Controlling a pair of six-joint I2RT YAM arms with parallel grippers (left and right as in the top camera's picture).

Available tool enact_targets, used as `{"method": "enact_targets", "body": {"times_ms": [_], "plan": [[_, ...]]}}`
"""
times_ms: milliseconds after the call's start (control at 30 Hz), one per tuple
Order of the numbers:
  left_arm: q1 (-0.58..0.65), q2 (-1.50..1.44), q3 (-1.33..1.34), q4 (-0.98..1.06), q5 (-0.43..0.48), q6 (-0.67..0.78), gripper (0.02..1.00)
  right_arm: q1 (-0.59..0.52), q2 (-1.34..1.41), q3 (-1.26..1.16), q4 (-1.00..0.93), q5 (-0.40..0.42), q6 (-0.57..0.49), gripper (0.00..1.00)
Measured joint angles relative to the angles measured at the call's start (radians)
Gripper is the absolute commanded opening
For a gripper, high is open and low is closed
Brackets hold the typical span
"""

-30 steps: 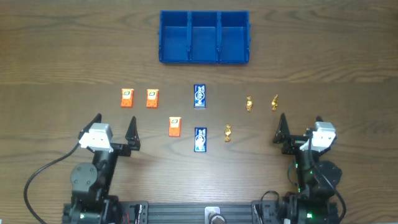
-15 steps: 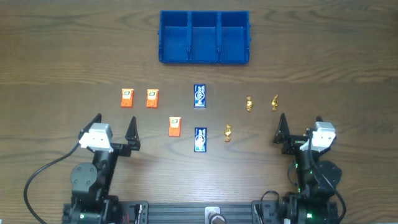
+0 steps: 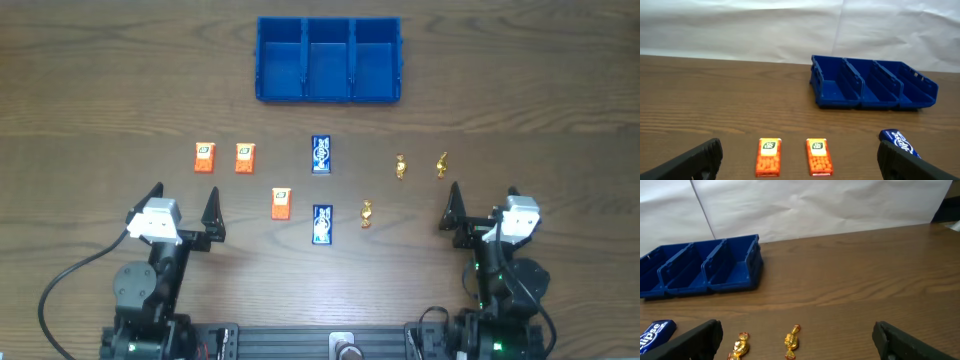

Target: Sort Candies Into Trays

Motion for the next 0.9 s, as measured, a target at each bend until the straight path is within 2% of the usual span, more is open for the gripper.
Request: {"method": "enact_targets", "body": {"times_ms": [900], "plan": [[0.000,0.000,0.000,-0.001,-0.001,0.023,0.998,0.000,0.000,0.000,0.000,0.000,0.000,0.998]]}}
